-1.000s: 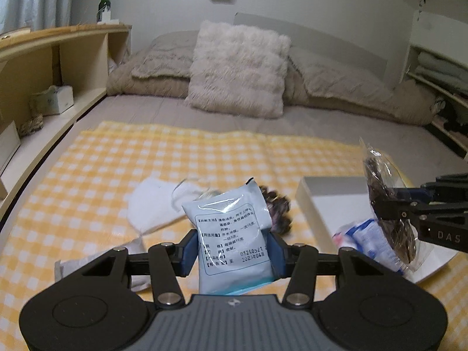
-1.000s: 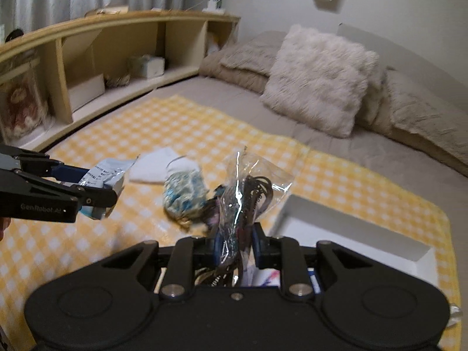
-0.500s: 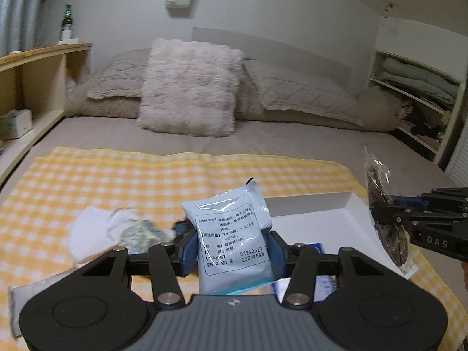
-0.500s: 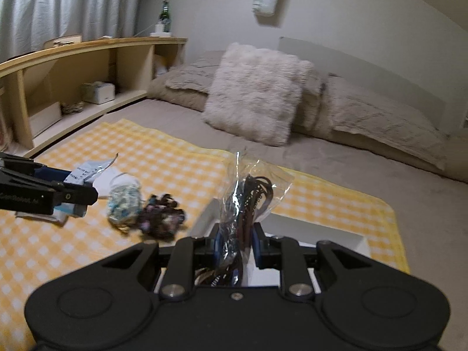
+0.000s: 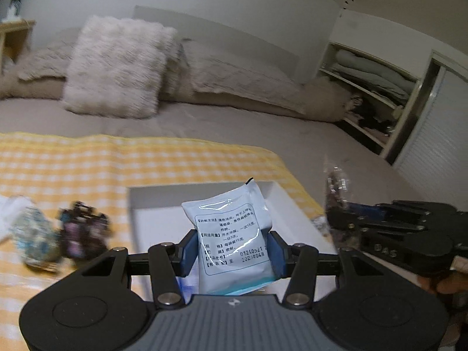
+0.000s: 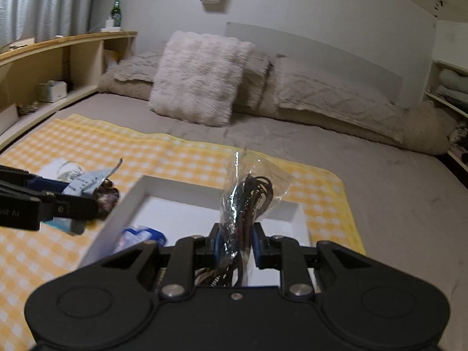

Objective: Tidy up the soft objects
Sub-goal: 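Carry the white sachet with the left tool while the right tool carries the cable bag to the box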

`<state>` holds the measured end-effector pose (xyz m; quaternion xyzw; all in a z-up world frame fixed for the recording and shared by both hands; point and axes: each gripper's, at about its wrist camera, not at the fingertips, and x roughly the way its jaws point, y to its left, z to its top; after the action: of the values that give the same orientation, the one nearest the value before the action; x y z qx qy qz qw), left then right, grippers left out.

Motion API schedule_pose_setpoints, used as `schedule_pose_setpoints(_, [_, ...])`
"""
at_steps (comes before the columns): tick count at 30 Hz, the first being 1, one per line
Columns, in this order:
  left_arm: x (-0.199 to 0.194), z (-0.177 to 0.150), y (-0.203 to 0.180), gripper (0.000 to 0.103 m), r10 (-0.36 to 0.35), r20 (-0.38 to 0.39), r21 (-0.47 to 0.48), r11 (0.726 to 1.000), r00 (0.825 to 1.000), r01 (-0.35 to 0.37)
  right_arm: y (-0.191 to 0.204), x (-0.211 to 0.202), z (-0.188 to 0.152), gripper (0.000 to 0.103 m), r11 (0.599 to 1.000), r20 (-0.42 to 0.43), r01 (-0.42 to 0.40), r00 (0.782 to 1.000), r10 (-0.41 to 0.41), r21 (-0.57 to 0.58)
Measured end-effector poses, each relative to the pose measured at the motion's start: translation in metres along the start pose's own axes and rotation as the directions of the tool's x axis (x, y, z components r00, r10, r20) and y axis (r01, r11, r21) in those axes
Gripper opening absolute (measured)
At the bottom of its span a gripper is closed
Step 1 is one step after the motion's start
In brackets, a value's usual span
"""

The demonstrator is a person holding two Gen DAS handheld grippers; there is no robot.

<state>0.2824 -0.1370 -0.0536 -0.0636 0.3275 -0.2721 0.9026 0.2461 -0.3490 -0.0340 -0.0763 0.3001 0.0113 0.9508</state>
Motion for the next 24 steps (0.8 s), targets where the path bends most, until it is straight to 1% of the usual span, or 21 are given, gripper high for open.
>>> schedule_pose_setpoints(6, [0.039,-0.006,-0.021,0.052,-0.1,-0.053,-0.052,0.994,0.994,0.097,-0.024,0.011,-0.012,0.022,0.999,-0.031,0.045,0.999,-0.045,0.02])
schedule_pose_setpoints(11, [0.075,-0.015,-0.033,0.052,-0.214,-0.092,-0.115,0.972,0.972,0.203,-0.042,0.019,-0.024,0.022,0.996,-0.06,0.074,0.996,-0.071,0.044])
schedule_pose_setpoints(13, [0.09,-0.019,-0.037,0.052,-0.25,-0.11,-0.152,0.961,0.962,0.232,-0.048,0.023,-0.028,0.022,0.995,-0.069,0.092,0.994,-0.089,0.038])
schedule_pose_setpoints(15, [0.105,-0.023,-0.041,0.052,-0.277,-0.136,-0.168,0.953,0.951,0.253,-0.055,0.027,-0.033,0.022,0.994,-0.076,0.107,0.992,-0.104,0.035])
schedule_pose_setpoints(17, [0.12,-0.028,-0.047,0.053,-0.279,-0.153,-0.162,0.954,0.948,0.254,-0.061,0.03,-0.038,0.022,0.993,-0.08,0.11,0.991,-0.106,0.038])
schedule_pose_setpoints(20, [0.138,-0.034,-0.048,0.053,-0.281,-0.174,-0.192,0.95,0.944,0.247,-0.068,0.033,-0.045,0.022,0.995,-0.082,0.096,0.992,-0.092,0.041])
schedule_pose_setpoints(22, [0.148,-0.037,-0.047,0.053,-0.259,-0.179,-0.213,0.952,0.949,0.22,-0.069,0.038,-0.048,0.022,0.996,-0.086,0.083,0.993,-0.08,0.037])
schedule_pose_setpoints(24, [0.155,-0.04,-0.044,0.053,-0.226,-0.175,-0.24,0.954,0.958,0.181,-0.069,0.043,-0.051,0.022,0.998,-0.093,0.057,0.994,-0.055,0.023])
